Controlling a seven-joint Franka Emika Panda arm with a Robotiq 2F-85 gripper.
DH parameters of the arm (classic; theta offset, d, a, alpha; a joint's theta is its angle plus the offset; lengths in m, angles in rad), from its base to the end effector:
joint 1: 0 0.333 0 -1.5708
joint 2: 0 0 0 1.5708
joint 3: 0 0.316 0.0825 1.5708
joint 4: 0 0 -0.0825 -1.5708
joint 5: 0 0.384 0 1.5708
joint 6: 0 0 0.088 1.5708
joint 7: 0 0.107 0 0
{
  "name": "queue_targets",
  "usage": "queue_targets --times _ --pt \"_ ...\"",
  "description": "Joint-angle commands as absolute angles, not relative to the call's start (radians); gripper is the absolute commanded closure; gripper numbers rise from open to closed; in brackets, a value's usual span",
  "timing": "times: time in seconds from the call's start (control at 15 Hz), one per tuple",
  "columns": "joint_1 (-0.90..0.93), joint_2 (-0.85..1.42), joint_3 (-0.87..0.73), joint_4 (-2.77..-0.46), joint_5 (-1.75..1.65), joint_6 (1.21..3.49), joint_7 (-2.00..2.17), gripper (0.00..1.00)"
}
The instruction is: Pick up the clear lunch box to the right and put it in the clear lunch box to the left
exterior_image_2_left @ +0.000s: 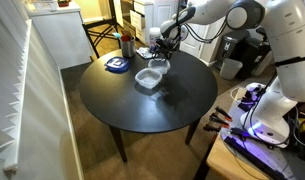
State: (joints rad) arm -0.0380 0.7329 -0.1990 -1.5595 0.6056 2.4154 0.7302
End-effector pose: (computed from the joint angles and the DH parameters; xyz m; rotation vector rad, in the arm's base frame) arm 0.7032 -0.1433 0.2338 -2.2070 1.7399 -0.0979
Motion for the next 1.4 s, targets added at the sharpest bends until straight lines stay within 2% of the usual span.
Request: queue_targets --times 0.0,0.6,1.0,1.33 --pt "-0.006 0.761 -0.247 -1.511 0.432 2.351 0.973 0.0" --pt "-0.047 0.777 -0.206 -1.396 0.236 2.084 1.096 0.0" --pt "-0.063 0.786 -0.18 -1.395 0.163 2.189 0.923 0.0" --pt "-0.075 0.847 -0.196 -1.359 0.142 2.154 0.89 0.0"
